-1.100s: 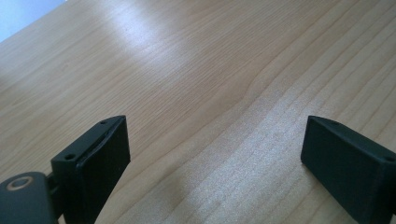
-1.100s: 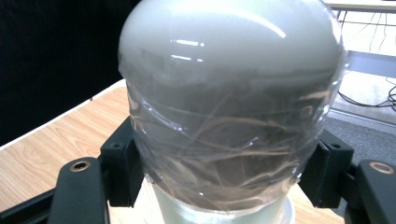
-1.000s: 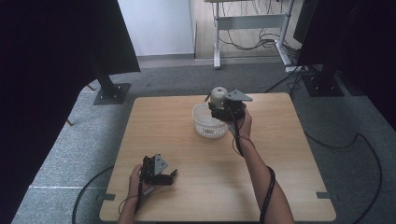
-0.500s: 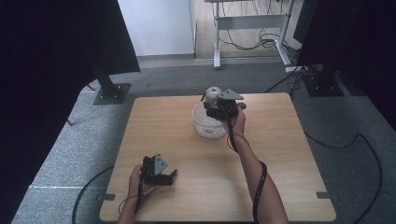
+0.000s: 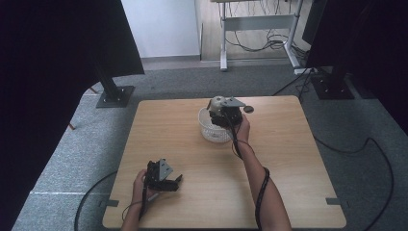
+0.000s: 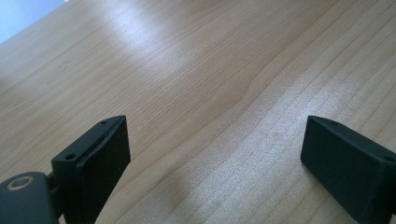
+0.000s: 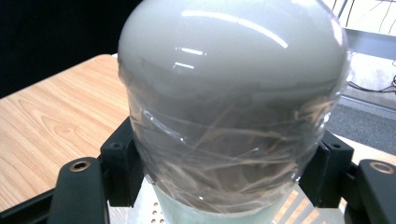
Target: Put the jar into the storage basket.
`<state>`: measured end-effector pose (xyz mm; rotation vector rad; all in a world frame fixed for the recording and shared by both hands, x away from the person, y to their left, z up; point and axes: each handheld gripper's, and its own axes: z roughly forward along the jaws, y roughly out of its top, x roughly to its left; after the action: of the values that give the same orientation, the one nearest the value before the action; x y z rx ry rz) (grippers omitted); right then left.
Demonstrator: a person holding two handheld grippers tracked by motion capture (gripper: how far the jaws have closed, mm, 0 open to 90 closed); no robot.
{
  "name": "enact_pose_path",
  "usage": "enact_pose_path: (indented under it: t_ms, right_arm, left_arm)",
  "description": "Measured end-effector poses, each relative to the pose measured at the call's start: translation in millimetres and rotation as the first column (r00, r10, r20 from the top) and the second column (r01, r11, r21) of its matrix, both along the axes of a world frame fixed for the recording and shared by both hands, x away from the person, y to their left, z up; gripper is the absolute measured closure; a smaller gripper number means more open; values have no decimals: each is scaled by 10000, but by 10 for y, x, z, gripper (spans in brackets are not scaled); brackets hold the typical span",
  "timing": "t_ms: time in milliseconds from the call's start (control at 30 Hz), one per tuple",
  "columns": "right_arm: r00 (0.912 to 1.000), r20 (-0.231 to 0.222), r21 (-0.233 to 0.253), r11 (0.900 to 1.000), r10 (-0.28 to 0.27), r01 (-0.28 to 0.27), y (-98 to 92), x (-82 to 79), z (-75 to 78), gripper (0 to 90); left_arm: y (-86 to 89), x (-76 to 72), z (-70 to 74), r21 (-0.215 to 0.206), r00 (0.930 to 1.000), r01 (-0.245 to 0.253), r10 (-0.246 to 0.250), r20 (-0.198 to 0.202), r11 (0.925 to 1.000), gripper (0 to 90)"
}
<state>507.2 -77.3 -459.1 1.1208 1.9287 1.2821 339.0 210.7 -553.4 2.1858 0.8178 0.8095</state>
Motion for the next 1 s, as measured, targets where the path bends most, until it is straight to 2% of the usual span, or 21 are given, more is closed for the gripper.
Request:
enact_pose_path:
  t_ms: [233,400,600,833,1000]
  right_arm:
    - [9995,-304,-157,9999,-10,6,-4,21,-97,280]
    - [9987,-510,-455,9990,-34,10,9,32,-154,279]
    - [9958,-912,-1087,9940,56,-155,58,55,-213,279]
    - [9933,-1153,-995,9950,-7,-108,38,68,-197,275]
    - [9913,-1283,-1076,9941,-283,144,-1,59,-167,263]
  left_arm:
    - [0,0,0,9,10000,2,-2,5,10000,77]
    - [0,0,0,5,10000,3,-3,4,10000,77]
    - [-2,-2,-1,21,10000,-2,1,31,10000,77]
    - [-1,-1,-1,21,10000,-2,2,28,10000,78]
    - [-2,-2,0,24,10000,-5,5,30,10000,78]
